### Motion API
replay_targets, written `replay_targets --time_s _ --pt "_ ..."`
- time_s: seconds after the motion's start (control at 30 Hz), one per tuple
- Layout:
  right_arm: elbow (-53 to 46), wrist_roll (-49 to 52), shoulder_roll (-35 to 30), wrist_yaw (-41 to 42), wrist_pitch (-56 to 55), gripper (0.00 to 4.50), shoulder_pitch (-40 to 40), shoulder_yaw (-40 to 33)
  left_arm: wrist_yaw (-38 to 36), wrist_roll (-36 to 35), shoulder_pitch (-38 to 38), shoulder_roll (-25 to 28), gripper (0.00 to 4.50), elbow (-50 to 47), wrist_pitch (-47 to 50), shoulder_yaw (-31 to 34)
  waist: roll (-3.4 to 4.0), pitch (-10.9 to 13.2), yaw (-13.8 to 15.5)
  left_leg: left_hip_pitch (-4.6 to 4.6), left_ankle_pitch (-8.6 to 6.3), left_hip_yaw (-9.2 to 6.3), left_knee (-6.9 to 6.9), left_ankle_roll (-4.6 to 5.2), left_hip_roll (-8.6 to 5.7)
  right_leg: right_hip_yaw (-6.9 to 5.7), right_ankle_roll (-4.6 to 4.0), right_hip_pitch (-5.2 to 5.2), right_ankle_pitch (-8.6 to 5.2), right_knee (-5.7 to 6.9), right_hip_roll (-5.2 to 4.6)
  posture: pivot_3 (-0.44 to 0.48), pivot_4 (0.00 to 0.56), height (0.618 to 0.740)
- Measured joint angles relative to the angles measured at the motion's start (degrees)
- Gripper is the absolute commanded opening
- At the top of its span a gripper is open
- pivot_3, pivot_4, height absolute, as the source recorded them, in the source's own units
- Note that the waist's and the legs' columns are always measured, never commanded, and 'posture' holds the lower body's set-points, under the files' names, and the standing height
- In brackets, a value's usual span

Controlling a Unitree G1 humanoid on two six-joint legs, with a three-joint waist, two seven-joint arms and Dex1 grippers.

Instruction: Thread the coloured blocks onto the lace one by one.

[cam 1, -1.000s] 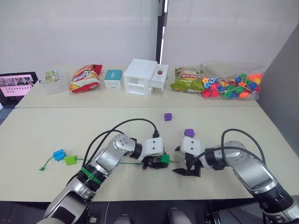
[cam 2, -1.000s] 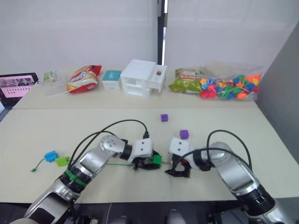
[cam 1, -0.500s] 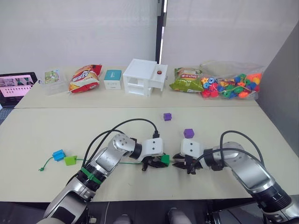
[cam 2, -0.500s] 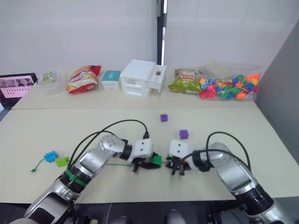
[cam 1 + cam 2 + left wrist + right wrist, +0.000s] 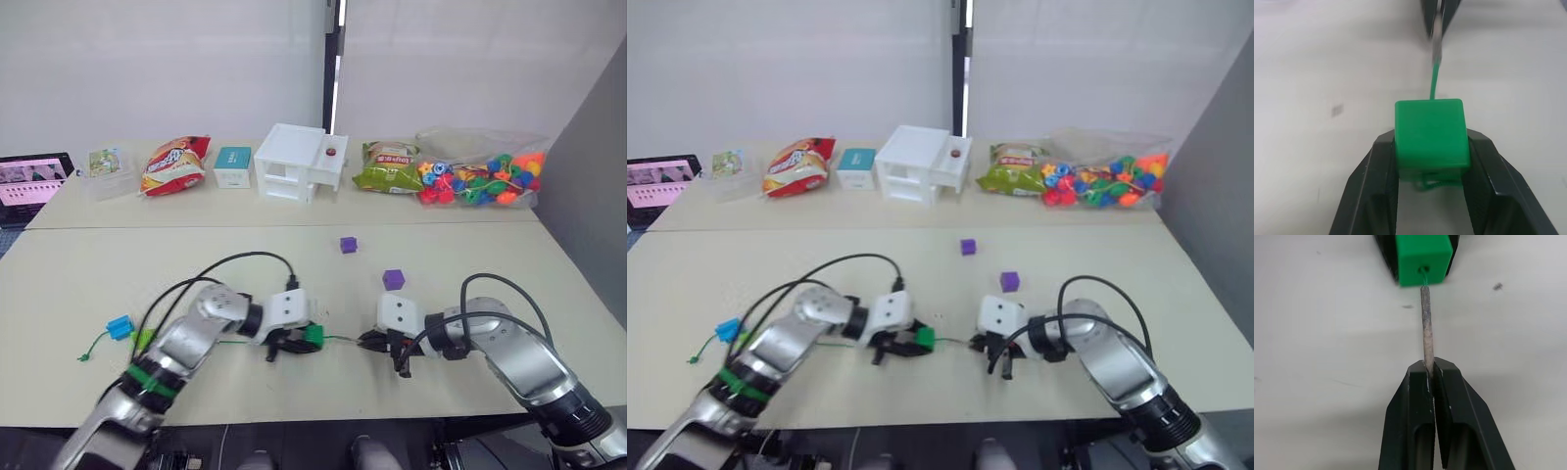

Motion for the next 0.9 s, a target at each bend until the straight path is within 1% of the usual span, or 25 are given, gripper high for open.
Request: replay_targets --time_s 0.1,0.13,0.2,0.33,0.43,0.6,0.67,0.73,0.77,0.87,0.9 --pt "-1.6 1.2 -1.2 0.4 1.6 0.0 -0.1 -0.6 -2.7 -1.3 4.8 10.1 1.2 0.5 -3.8 5.6 0.01 0.0 -0.3 0.08 0.0 0.01 -0.05 0.0 0.04 0.0 0.0 0.03 0.0 -0.02 0.02 0.0 0.15 0.74" --pt "-1.8 1.6 -1.6 0.4 2.0 0.0 0.0 -0.8 -3.2 -1.3 5.8 12.6 1.2 1.8 -5.2 7.2 0.03 0.0 -0.2 0.1 0.0 0.02 -0.06 0.0 0.03 -0.01 -0.01 0.05 -0.01 -0.03 0.02 0.0 0.15 0.74" --pt "-2.3 2.0 -2.1 0.5 2.4 0.0 0.1 -1.1 -3.8 -1.3 6.7 16.7 1.2 6.4 -10.0 9.2 0.03 0.0 -0.2 0.11 0.0 0.03 -0.06 0.0 0.03 -0.02 -0.01 0.05 -0.01 -0.04 0.02 0.0 0.15 0.74" --pt "-2.3 2.1 -3.6 0.6 2.4 0.0 0.3 -2.0 -3.7 0.3 6.4 23.6 1.2 20.4 -18.1 12.6 0.07 0.0 -0.9 0.14 0.0 0.07 -0.13 0.01 0.06 -0.02 -0.03 0.02 -0.03 -0.02 0.06 0.0 0.15 0.74" --pt "-2.3 2.1 -3.8 0.6 2.4 0.0 0.4 -2.0 -3.2 2.2 6.2 25.9 1.2 26.6 -22.1 13.5 0.18 0.0 -1.2 0.15 0.0 0.1 -0.15 0.01 0.07 -0.01 -0.03 0.01 -0.03 0.0 0.06 0.0 0.15 0.74" --pt "-2.3 2.1 -3.9 0.7 2.4 0.0 0.4 -2.0 -3.3 2.6 7.0 26.3 1.2 29.4 -25.0 15.0 0.28 0.0 -1.2 0.14 -0.01 0.09 -0.14 0.01 0.06 -0.01 -0.03 -0.01 -0.03 0.03 0.05 0.0 0.15 0.74" --pt "-2.2 2.0 -3.9 0.8 2.3 0.0 0.4 -1.9 -3.2 2.6 7.5 26.3 2.26 29.5 -25.1 15.5 0.28 0.0 -1.2 0.14 -0.01 0.09 -0.14 0.01 0.07 -0.01 -0.03 -0.01 -0.03 0.03 0.05 0.0 0.15 0.74" --pt "-2.1 2.0 -3.9 0.8 2.4 0.0 0.2 -1.7 -3.3 2.2 7.7 26.2 2.87 28.7 -23.2 16.3 0.28 0.0 -1.1 0.1 0.0 0.09 -0.13 0.01 0.07 -0.01 -0.03 -0.03 -0.03 0.04 0.05 0.0 0.15 0.74" --pt "-2.1 2.0 -3.9 0.9 2.4 0.0 -0.1 -1.7 -4.1 1.1 7.9 26.1 3.26 27.7 -20.6 16.8 0.28 0.0 -1.1 0.07 0.0 0.09 -0.12 0.01 0.06 -0.01 -0.03 -0.04 -0.03 0.04 0.05 0.0 0.15 0.74" --pt "-2.1 2.0 -3.9 1.0 2.4 0.0 -1.1 -1.2 -5.9 -2.3 8.1 24.4 4.23 22.6 -14.9 17.6 0.23 0.1 -0.8 -0.02 0.0 0.07 -0.07 0.01 0.05 -0.03 -0.03 -0.05 -0.03 0.03 0.01 0.0 0.15 0.74" --pt "-2.1 2.0 -3.8 1.2 2.6 0.0 -1.9 -0.9 -6.3 -3.3 8.1 24.0 4.23 20.0 -12.9 17.6 0.17 0.1 -0.6 -0.04 -0.01 0.06 -0.06 0.01 0.04 -0.03 -0.03 -0.05 -0.03 0.03 0.01 0.0 0.15 0.74"
